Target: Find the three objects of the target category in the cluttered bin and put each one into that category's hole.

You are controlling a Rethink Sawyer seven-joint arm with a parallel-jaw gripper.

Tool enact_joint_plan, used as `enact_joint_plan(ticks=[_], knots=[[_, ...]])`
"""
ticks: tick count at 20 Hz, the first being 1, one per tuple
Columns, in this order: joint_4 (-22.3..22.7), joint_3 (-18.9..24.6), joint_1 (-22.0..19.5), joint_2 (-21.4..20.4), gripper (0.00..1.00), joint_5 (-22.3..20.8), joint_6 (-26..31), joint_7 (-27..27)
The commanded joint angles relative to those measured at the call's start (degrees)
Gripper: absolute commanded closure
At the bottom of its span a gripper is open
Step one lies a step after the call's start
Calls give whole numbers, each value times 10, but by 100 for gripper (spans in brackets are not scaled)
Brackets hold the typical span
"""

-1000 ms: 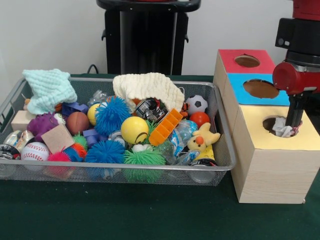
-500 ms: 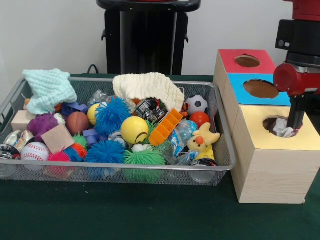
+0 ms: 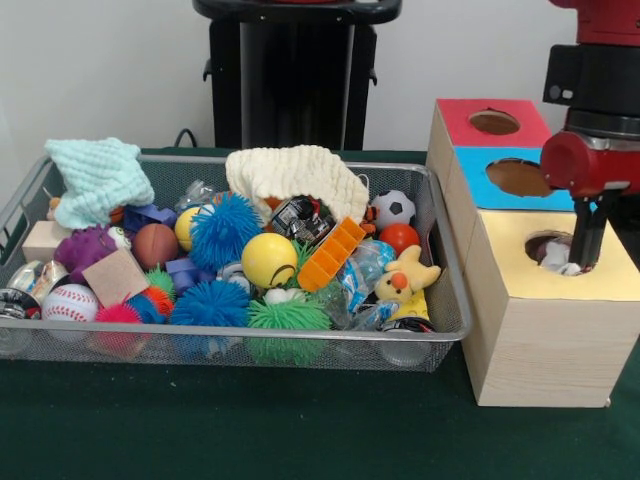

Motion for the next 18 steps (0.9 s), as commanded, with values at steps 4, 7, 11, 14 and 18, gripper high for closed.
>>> enact_joint_plan(ticks=[4,7,11,14,18], knots=[[18,58,-66,64,100,-69,-33,-24],[19,66,-75,61,100,-80,-30,-29],[17,72,-82,60,100,-92,-26,-26],[9,67,-76,65,100,-98,-22,-15],[-3,55,-61,78,100,-103,-25,4]])
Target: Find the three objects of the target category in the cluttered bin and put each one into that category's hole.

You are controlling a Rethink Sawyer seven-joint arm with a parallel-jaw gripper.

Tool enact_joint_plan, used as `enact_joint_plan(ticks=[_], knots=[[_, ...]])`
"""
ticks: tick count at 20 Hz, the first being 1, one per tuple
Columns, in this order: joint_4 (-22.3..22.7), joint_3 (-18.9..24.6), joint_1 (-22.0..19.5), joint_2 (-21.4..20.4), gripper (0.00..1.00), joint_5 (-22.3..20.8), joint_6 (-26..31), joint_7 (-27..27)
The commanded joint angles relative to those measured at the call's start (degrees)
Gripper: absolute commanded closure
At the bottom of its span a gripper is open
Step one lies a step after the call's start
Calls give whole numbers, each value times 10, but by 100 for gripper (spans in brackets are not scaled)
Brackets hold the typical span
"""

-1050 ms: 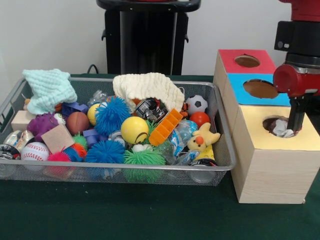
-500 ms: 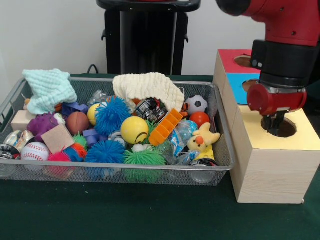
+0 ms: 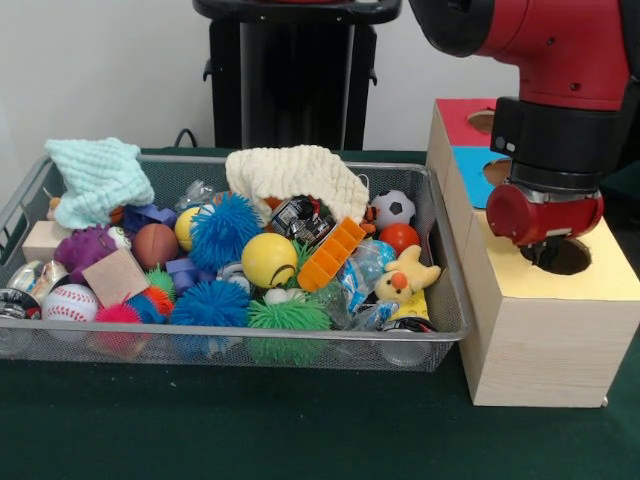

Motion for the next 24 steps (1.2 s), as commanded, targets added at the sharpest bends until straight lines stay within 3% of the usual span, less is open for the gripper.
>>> enact_joint_plan(ticks=[1,6,13,24], knots=[[-2,12,-6,42,100,-52,-8,9],[4,5,7,29,100,-46,8,22],[58,17,25,-93,100,13,149,24],[13,36,20,-151,100,45,322,3]])
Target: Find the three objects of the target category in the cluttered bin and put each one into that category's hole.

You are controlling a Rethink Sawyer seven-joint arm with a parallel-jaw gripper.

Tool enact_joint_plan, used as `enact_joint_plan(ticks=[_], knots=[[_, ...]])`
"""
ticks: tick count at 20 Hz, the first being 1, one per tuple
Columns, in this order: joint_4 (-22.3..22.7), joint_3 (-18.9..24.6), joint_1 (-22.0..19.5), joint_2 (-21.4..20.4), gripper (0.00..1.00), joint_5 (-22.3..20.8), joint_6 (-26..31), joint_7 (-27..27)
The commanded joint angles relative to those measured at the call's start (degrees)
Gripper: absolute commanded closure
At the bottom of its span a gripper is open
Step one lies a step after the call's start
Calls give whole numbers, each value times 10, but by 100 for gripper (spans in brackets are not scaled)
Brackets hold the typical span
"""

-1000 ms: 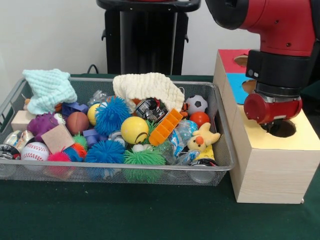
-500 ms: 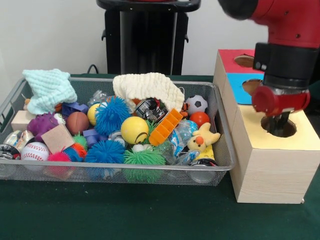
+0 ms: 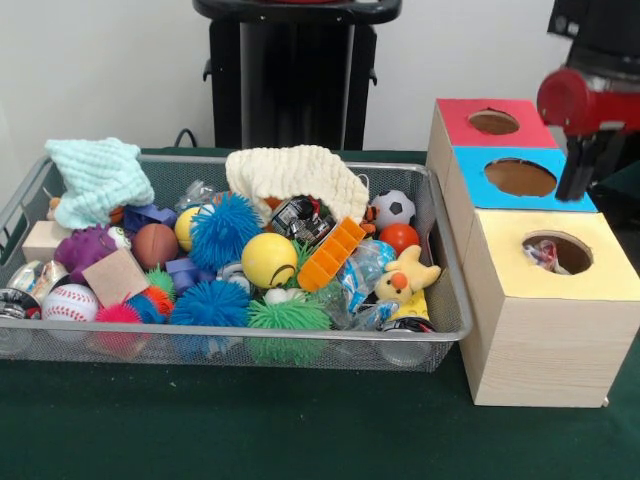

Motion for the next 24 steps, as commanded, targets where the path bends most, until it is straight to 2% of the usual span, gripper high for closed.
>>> enact_joint_plan(ticks=[1,3,5,9,11,15,24], knots=[[3,38,-13,-44,100,24,128,2],[14,47,-21,-43,100,28,101,7],[39,56,-34,-37,100,31,36,18],[54,62,-50,-29,100,12,11,-8],[63,59,-56,-30,100,1,-15,-3],[79,62,-66,-24,100,-13,-108,20],[69,63,-78,-5,100,-36,-140,-8]])
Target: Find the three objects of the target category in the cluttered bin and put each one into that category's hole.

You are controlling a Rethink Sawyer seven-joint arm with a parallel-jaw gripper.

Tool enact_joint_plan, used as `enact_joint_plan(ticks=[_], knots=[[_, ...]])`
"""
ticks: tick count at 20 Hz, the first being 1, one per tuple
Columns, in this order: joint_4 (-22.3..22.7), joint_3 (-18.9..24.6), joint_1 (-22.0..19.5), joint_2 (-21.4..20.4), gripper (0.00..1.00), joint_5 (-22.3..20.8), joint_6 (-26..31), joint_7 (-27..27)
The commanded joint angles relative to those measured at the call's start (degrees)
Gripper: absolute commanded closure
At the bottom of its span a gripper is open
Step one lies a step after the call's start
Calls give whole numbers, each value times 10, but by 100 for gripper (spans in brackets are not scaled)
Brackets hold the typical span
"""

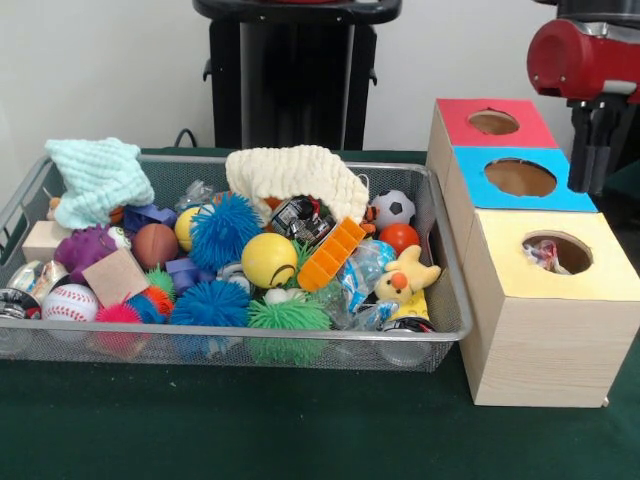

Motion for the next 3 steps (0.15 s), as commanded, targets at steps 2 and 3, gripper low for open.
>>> enact_joint_plan(ticks=[2,3], knots=[[51,53,-27,40,100,-39,-8,-17],[49,55,-29,42,100,-42,-6,-23]])
